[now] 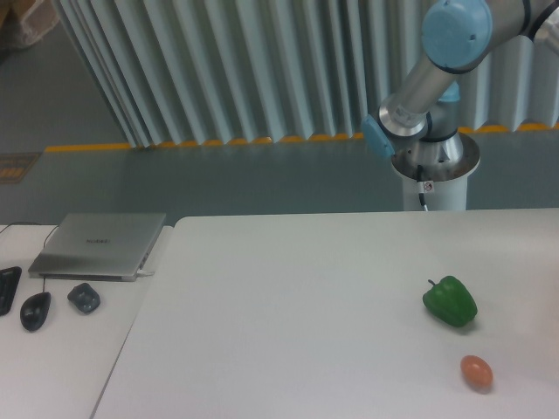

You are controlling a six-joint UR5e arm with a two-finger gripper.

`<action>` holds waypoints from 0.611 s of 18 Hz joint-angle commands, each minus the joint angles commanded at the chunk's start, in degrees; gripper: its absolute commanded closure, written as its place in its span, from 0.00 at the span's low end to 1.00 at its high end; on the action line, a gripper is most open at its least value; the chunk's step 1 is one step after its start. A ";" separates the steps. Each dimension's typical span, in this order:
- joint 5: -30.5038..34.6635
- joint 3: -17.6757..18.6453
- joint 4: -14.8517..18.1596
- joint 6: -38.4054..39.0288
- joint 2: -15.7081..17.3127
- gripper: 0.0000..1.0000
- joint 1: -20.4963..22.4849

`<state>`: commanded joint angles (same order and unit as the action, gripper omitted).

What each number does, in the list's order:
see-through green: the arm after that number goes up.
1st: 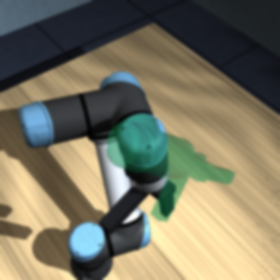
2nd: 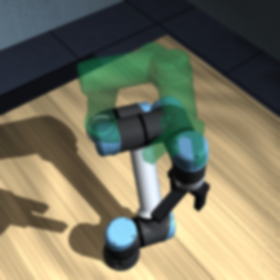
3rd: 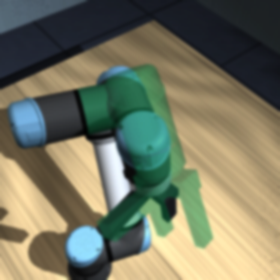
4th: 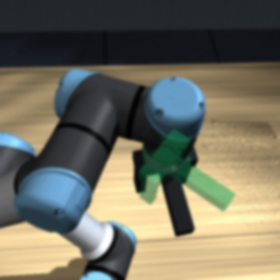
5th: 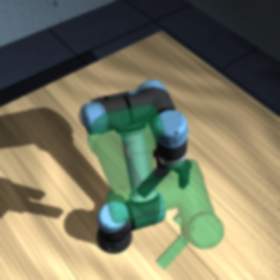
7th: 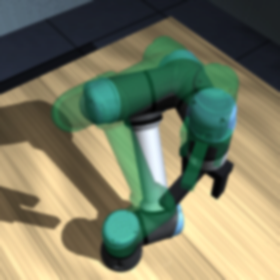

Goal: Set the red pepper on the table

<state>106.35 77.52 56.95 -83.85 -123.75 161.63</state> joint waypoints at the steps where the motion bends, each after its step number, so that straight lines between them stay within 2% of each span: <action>1: -0.35 0.00 0.09 0.09 0.44 0.52 0.00; 4: -0.53 -0.35 1.41 0.44 1.49 0.52 -0.09; 6: -1.93 -0.96 3.68 0.88 2.63 0.52 -0.09; 8: -3.68 -2.02 7.37 1.23 3.78 0.52 -0.09; 11: -8.33 -3.86 14.66 3.68 5.36 0.52 -0.35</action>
<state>98.02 73.66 71.60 -80.17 -118.39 161.28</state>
